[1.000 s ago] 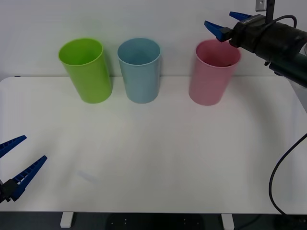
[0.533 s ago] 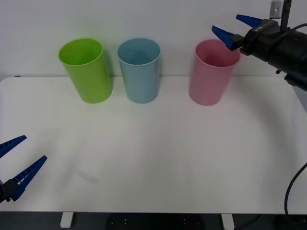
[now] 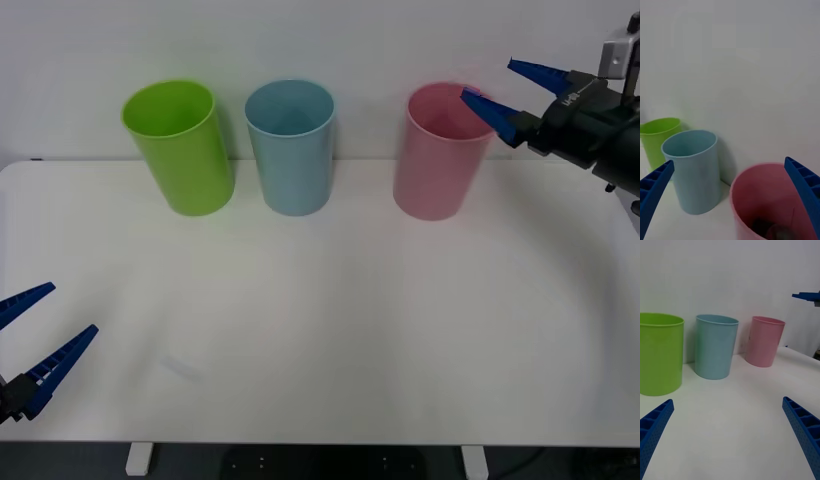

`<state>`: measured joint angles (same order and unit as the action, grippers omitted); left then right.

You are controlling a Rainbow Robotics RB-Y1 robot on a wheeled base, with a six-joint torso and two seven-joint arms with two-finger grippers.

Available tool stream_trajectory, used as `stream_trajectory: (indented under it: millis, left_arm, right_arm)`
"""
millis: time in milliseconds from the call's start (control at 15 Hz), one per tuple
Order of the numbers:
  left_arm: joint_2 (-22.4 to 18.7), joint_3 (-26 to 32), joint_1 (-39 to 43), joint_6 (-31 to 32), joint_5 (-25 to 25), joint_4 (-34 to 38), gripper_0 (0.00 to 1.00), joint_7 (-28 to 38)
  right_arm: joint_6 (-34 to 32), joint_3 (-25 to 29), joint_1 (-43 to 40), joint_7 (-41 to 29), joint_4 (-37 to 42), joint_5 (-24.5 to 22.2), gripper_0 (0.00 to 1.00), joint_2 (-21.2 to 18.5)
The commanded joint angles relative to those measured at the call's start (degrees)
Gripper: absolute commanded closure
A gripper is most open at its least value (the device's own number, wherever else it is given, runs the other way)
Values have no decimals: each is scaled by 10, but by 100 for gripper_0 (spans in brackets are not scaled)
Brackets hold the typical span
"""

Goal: Grasp the object on the table and drop it into the matching bin: aluminum can to the light blue bin, PET bottle to the pink bin.

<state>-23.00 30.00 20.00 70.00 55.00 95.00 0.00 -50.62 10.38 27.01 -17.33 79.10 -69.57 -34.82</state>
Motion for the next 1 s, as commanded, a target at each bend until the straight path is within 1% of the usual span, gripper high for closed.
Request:
stream_trajectory:
  millis: [67,400,533,733,1000]
  left_arm:
    - [0,0,0,0,0,0,0,0]
    - [0,0,0,0,0,0,0,0]
    - [0,0,0,0,0,0,0,0]
    - [0,0,0,0,0,0,0,0]
    - [0,0,0,0,0,0,0,0]
  right_arm:
    - [-40,26,-42,13,26,9,0,-2]
    - [-145,67,-86,44,29,17,0,-2]
    - [-178,78,-104,61,28,19,0,-2]
    - [-204,83,-136,120,29,33,0,-2]
    - [-245,94,-180,142,29,40,0,-3]
